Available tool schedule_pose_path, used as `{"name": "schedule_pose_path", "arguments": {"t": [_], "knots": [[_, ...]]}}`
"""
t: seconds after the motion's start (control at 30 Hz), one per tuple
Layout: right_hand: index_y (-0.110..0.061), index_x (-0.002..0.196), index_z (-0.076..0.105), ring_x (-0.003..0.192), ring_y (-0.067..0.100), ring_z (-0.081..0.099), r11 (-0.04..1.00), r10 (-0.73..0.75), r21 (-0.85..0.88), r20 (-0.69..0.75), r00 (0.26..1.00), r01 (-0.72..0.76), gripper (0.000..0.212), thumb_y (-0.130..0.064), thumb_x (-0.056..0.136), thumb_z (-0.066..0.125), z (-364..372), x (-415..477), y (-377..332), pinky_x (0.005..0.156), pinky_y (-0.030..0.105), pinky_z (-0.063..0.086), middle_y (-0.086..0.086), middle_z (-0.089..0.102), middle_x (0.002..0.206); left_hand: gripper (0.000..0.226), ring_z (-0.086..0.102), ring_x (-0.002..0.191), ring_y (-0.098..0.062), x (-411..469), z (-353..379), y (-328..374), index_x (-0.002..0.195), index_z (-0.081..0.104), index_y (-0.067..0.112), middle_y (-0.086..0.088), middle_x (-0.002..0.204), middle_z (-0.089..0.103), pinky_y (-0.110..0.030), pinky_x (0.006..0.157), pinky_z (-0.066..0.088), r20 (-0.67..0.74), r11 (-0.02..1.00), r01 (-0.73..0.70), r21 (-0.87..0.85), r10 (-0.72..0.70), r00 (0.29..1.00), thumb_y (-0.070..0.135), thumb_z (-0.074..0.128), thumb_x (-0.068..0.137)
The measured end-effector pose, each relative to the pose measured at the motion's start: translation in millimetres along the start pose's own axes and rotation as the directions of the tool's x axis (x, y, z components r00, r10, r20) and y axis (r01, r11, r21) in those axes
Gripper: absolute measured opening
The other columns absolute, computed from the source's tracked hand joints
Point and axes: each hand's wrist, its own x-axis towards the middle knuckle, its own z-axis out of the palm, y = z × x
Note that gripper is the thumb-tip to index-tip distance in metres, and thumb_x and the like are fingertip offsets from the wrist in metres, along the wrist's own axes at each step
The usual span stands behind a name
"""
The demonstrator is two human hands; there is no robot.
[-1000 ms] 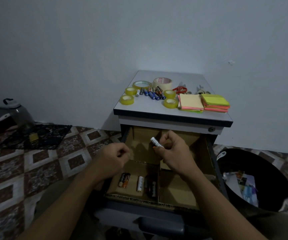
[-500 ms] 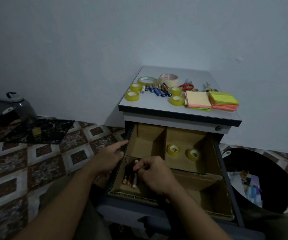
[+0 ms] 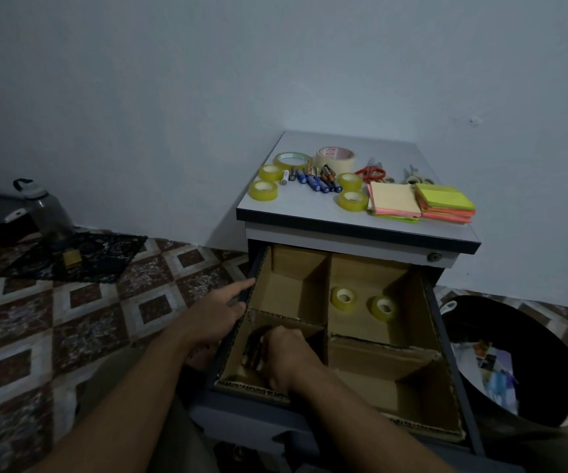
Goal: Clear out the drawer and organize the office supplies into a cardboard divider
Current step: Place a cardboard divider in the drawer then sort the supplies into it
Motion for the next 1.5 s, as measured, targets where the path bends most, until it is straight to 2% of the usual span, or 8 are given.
{"name": "schedule_pose_path", "arguments": {"t": [0.17, 0.4, 0.57, 0.77, 1.07, 1.3, 1.4, 1.5], "knots": [[-0.007, 0.132, 0.055, 0.111, 0.028, 0.061, 0.983, -0.112, -0.141, 0.067, 0.991, 0.121, 0.053, -0.002, 0.082, 0.070, -8, -1, 3, 0.091, 0.030, 0.055, 0.015, 0.062, 0.123, 0.048, 0.035, 0.137, -0.008, -1, 0, 1, 0.147, 0.039, 0.043, 0.006, 0.157, 0.037, -0.023, 0.107, 0.031, -0.007, 1.000, -0.009, 0.008, 0.009, 1.000, 0.019, 0.044, 0.105], [-0.005, 0.135, 0.054, 0.114, 0.030, 0.061, 0.940, -0.122, -0.299, 0.151, 0.981, 0.163, 0.049, -0.011, 0.088, 0.066, -18, 2, 4, 0.097, 0.033, 0.052, 0.015, 0.062, 0.126, 0.049, 0.034, 0.127, -0.002, -4, 1, 5, 0.150, 0.037, 0.040, 0.006, 0.156, 0.037, -0.019, 0.102, 0.030, -0.006, 0.999, -0.020, 0.025, 0.020, 1.000, 0.019, 0.043, 0.106], [-0.007, 0.139, 0.048, 0.115, 0.030, 0.059, 0.960, -0.091, -0.253, 0.137, 0.986, 0.123, 0.057, -0.005, 0.085, 0.068, -15, -2, 6, 0.095, 0.033, 0.053, 0.017, 0.057, 0.130, 0.050, 0.035, 0.131, -0.003, -4, 0, 5, 0.151, 0.036, 0.036, 0.005, 0.156, 0.037, -0.021, 0.108, 0.031, 0.008, 1.000, -0.022, 0.014, 0.022, 1.000, 0.016, 0.043, 0.106], [-0.012, 0.151, 0.027, 0.118, 0.034, 0.056, 0.949, -0.042, -0.302, 0.172, 0.984, 0.094, 0.085, 0.002, 0.079, 0.071, -13, -2, 2, 0.084, 0.032, 0.049, 0.020, 0.050, 0.134, 0.050, 0.039, 0.137, -0.011, -5, 0, 4, 0.150, 0.038, 0.040, 0.006, 0.156, 0.038, -0.029, 0.115, 0.032, 0.004, 1.000, -0.006, 0.009, 0.006, 1.000, 0.018, 0.044, 0.105], [-0.012, 0.140, 0.043, 0.114, 0.033, 0.060, 0.921, -0.177, -0.350, 0.011, 0.984, 0.170, 0.050, -0.009, 0.093, 0.060, -4, -2, 4, 0.091, 0.040, 0.054, 0.018, 0.058, 0.127, 0.050, 0.039, 0.132, -0.009, -9, 1, 11, 0.151, 0.038, 0.036, 0.004, 0.155, 0.038, -0.020, 0.103, 0.032, 0.002, 1.000, 0.001, -0.002, -0.001, 1.000, 0.015, 0.044, 0.106], [-0.016, 0.138, 0.048, 0.109, 0.030, 0.061, 0.929, -0.201, -0.321, -0.015, 0.979, 0.186, 0.049, -0.009, 0.091, 0.063, -20, -9, 1, 0.089, 0.038, 0.056, 0.017, 0.059, 0.123, 0.050, 0.038, 0.127, -0.003, -14, 0, 20, 0.151, 0.039, 0.030, 0.003, 0.154, 0.039, -0.017, 0.100, 0.031, -0.006, 1.000, 0.011, 0.004, -0.011, 1.000, 0.015, 0.047, 0.105], [-0.017, 0.132, 0.053, 0.104, 0.026, 0.061, 0.962, -0.179, -0.217, -0.032, 0.983, 0.168, 0.047, -0.016, 0.087, 0.069, -38, -13, 3, 0.085, 0.035, 0.056, 0.011, 0.056, 0.121, 0.043, 0.047, 0.126, -0.008, -15, -2, 29, 0.145, 0.049, 0.028, 0.003, 0.145, 0.051, -0.021, 0.096, 0.037, -0.104, 0.998, 0.000, 0.067, 0.007, 0.995, 0.022, 0.053, 0.102], [-0.024, 0.119, 0.057, 0.091, 0.016, 0.062, 0.980, -0.192, -0.080, -0.114, 0.975, 0.184, 0.034, -0.029, 0.088, 0.069, -60, -18, 7, 0.078, 0.031, 0.058, 0.001, 0.057, 0.112, 0.026, 0.061, 0.108, -0.009, -15, -12, 48, 0.125, 0.062, 0.028, 0.008, 0.117, 0.064, -0.022, 0.082, 0.047, -0.230, 0.995, -0.053, 0.080, 0.070, 0.971, 0.025, 0.056, 0.099]]}}
